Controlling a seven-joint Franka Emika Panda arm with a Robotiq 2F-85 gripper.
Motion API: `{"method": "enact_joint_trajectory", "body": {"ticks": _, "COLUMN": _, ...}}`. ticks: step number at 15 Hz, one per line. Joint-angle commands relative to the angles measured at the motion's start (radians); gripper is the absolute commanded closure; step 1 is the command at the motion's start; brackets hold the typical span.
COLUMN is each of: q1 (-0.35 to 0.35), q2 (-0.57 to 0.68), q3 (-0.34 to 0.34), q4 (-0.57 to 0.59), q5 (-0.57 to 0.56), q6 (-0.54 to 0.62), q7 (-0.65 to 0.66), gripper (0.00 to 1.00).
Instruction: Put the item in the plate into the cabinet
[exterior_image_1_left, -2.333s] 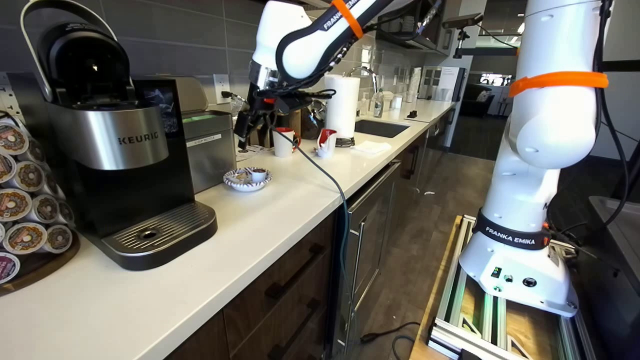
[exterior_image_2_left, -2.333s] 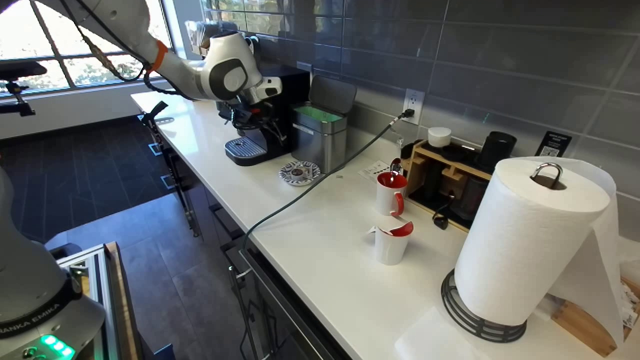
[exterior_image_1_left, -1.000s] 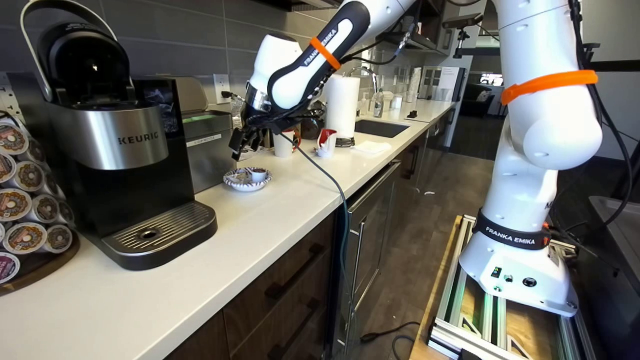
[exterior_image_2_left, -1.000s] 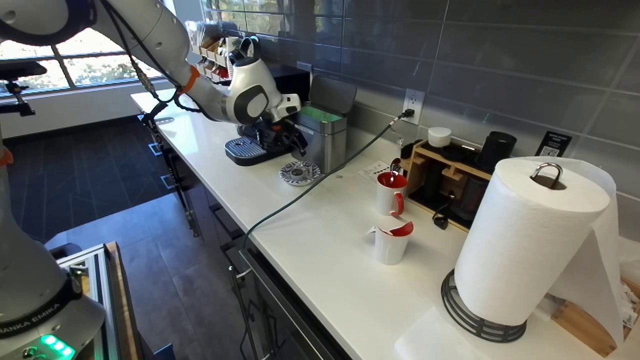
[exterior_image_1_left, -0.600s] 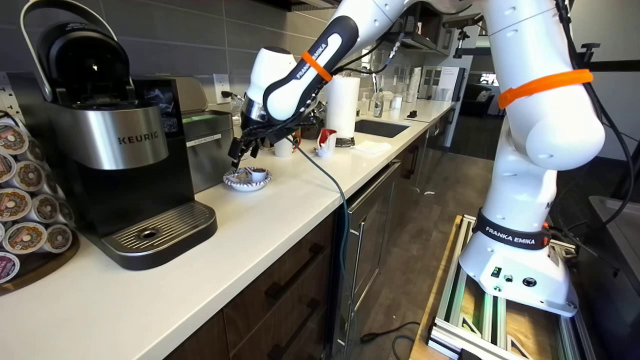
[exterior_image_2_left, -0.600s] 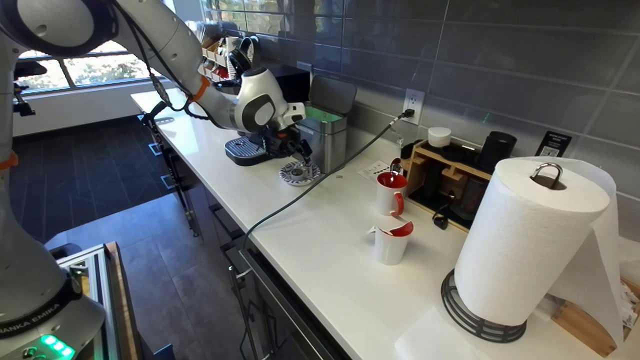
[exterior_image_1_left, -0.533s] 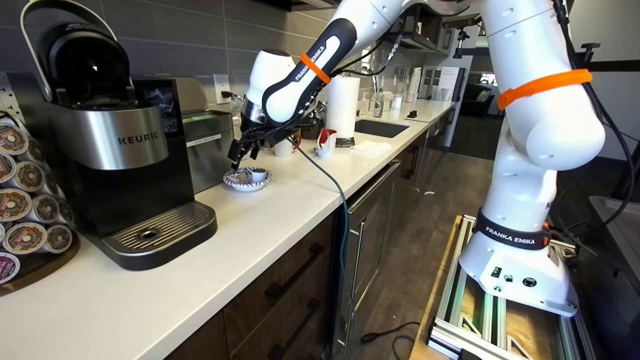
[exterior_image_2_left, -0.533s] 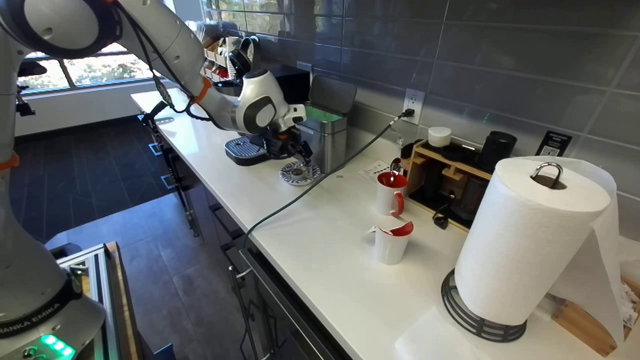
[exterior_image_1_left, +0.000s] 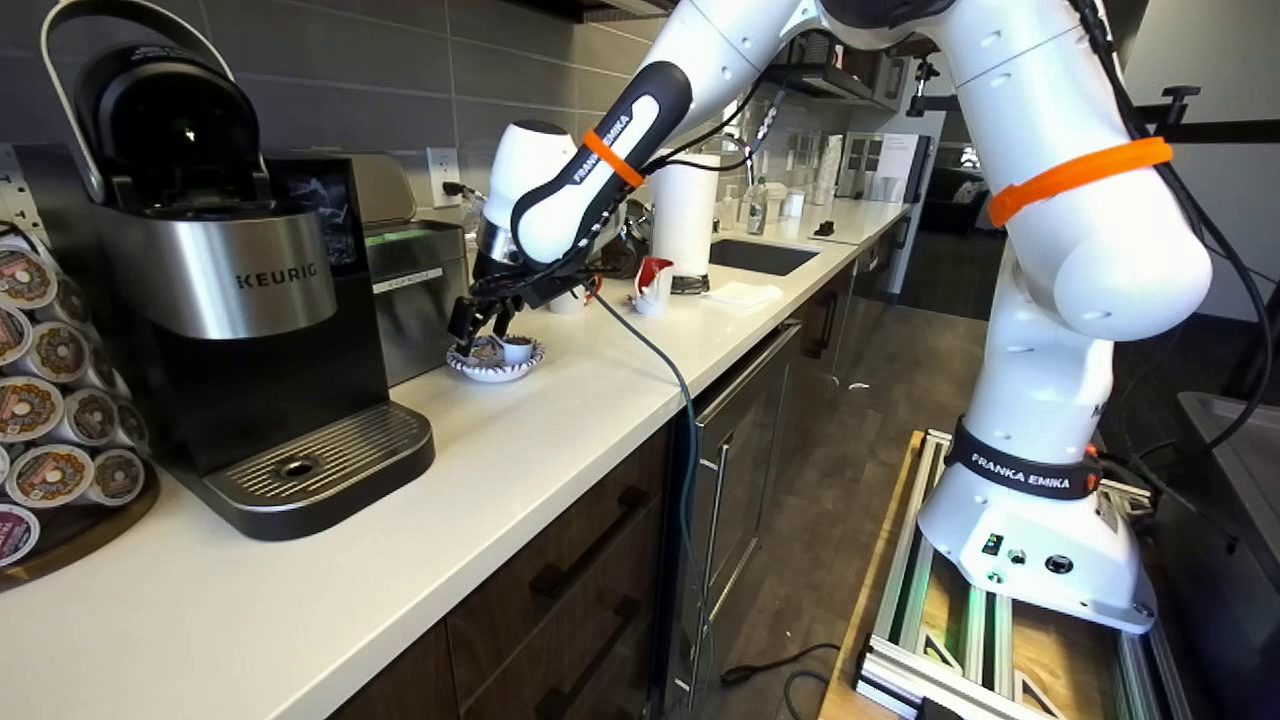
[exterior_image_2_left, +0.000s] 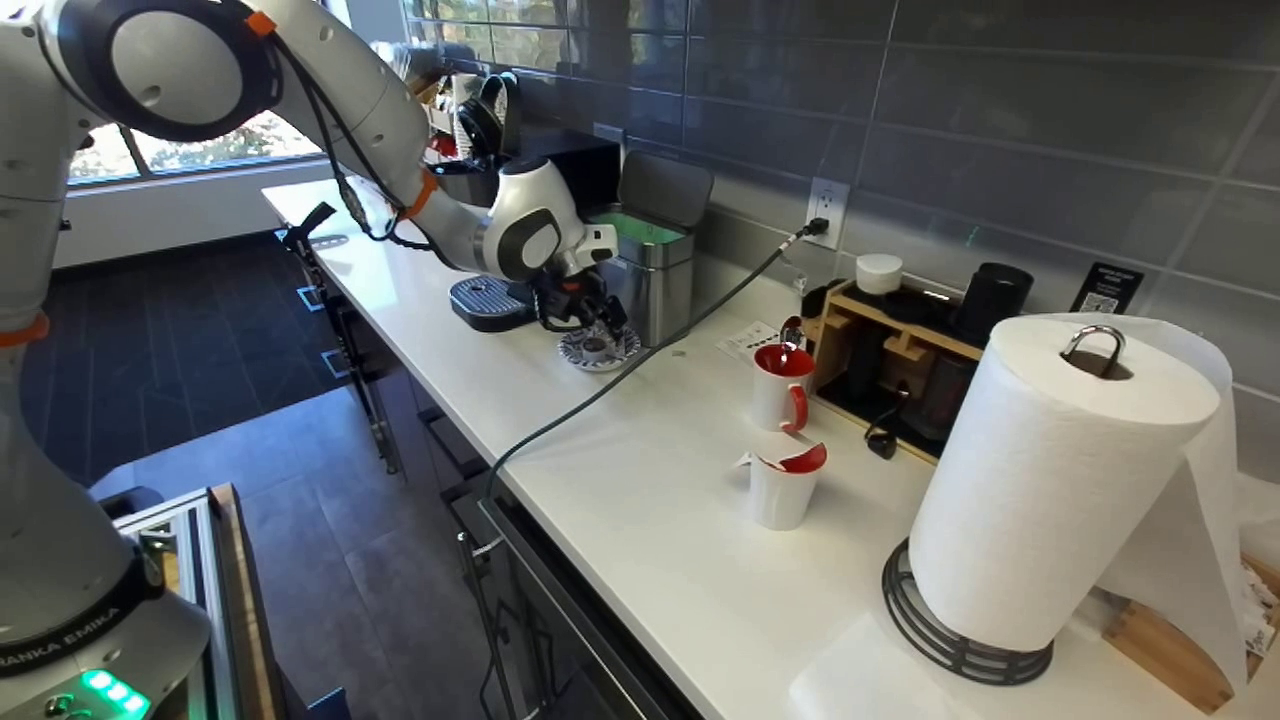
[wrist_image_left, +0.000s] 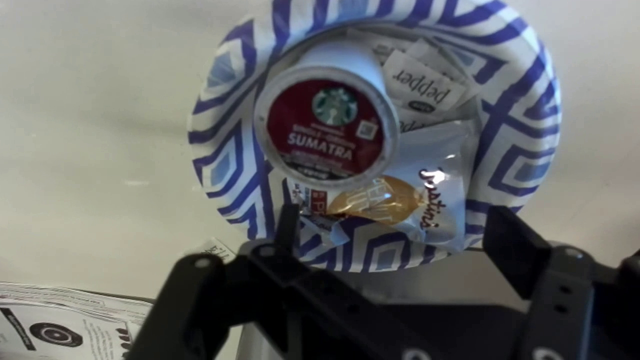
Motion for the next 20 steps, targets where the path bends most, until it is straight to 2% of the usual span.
{"method": "enact_joint_trajectory", "body": {"ticks": 1, "q1": 0.015, "q2": 0.042, "q3": -0.015, "q4": 0.038, "q5": 0.02, "q6": 0.03, "q7": 0.004, "gripper": 0.09}}
{"method": "enact_joint_trajectory", "body": {"ticks": 5, "q1": 0.024, "q2": 0.063, "q3": -0.028, "q4": 0.061, "q5": 0.012, "q6": 0.023, "q7": 0.006, "gripper": 0.15}}
{"method": "enact_joint_trajectory", "body": {"ticks": 9, "q1": 0.04, "q2": 0.074, "q3": -0.051, "q4": 0.075, "q5": 0.002, "q6": 0.019, "q7": 0.013, "gripper": 0.55}}
{"method": "enact_joint_trajectory", "body": {"ticks": 14, "q1": 0.053, "q2": 0.078, "q3": -0.067, "q4": 0.083, "q5": -0.004, "q6": 0.016, "q7": 0.013, "gripper": 0.94}}
{"method": "enact_joint_trajectory", "body": {"ticks": 16, "q1": 0.057, "q2": 0.079, "q3": -0.072, "q4": 0.082, "q5": -0.005, "q6": 0.016, "q7": 0.013, "gripper": 1.0}}
{"method": "enact_joint_trajectory", "body": {"ticks": 20, "q1": 0.058, "q2": 0.071, "q3": -0.076, "q4": 0.078, "q5": -0.004, "q6": 0.009, "q7": 0.014, "gripper": 1.0}}
